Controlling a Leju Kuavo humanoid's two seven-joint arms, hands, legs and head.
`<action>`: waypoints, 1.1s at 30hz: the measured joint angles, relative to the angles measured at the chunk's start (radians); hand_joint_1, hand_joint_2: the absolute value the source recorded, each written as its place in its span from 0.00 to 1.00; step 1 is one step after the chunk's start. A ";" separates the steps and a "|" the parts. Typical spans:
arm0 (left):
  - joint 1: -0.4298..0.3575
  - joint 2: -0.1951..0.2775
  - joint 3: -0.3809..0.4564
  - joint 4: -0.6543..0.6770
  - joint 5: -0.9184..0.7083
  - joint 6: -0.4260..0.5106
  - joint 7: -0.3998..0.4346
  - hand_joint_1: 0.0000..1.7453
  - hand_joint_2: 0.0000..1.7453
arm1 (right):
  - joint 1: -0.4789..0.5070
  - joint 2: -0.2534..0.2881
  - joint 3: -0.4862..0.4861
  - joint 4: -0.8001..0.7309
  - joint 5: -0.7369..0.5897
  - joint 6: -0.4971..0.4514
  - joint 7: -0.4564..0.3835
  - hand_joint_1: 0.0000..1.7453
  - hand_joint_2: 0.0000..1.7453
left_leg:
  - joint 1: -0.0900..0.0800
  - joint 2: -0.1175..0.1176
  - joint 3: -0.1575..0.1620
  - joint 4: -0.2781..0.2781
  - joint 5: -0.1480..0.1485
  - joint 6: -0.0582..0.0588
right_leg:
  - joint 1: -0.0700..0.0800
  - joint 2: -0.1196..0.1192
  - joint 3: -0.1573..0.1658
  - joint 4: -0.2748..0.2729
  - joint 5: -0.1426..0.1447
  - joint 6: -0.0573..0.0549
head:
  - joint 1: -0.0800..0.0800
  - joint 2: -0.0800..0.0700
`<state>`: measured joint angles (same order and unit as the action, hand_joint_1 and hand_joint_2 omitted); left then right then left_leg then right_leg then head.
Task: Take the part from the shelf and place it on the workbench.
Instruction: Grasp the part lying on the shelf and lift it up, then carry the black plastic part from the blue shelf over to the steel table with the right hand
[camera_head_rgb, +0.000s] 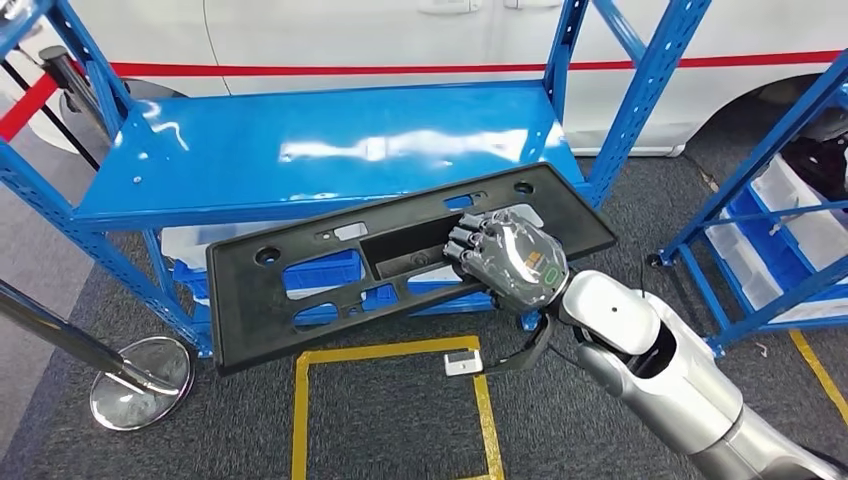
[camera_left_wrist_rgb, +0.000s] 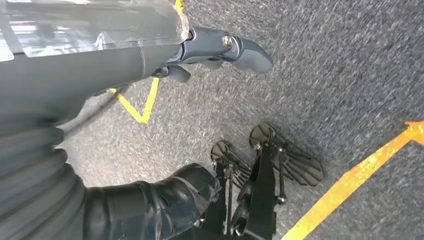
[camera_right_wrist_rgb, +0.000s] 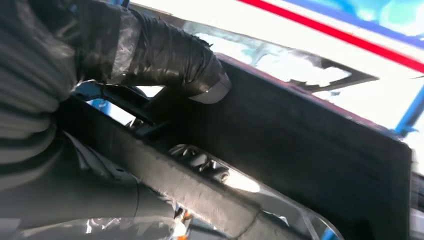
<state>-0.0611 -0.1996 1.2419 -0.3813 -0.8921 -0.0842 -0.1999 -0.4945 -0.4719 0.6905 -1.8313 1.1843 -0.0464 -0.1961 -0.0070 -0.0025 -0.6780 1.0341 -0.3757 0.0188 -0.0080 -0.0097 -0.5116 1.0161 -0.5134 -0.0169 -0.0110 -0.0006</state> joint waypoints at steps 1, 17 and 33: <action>0.001 0.000 0.000 -0.001 -0.001 0.000 0.001 0.00 1.00 | 0.001 0.000 0.000 0.000 0.000 0.000 0.001 1.00 1.00 | 0.001 -0.001 -0.011 0.025 -0.035 -0.006 | -0.004 -0.002 -0.013 -0.003 0.013 -0.007 | 0.000 0.000; 0.000 -0.001 0.015 -0.018 -0.008 0.000 0.004 0.00 1.00 | 0.034 -0.020 0.000 -0.001 -0.001 0.000 0.006 1.00 1.00 | 0.019 0.003 0.148 -0.031 -0.108 0.017 | -0.019 -0.002 -0.194 0.067 0.081 0.051 | 0.001 0.000; 0.008 0.001 0.019 -0.026 -0.035 -0.004 0.001 0.00 1.00 | 0.061 -0.036 0.000 -0.006 0.002 0.000 0.017 1.00 1.00 | 0.009 0.000 -0.025 0.066 -0.087 -0.018 | -0.003 -0.005 -0.014 -0.014 0.026 -0.019 | 0.000 0.000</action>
<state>-0.0528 -0.1988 1.2611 -0.4074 -0.9271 -0.0884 -0.1988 -0.4330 -0.5079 0.6901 -1.8369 1.1864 -0.0464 -0.1788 0.0020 -0.0023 -0.7028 1.1004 -0.4626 0.0012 -0.0109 -0.0152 -0.5257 1.0017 -0.4873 -0.0364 -0.0112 -0.0007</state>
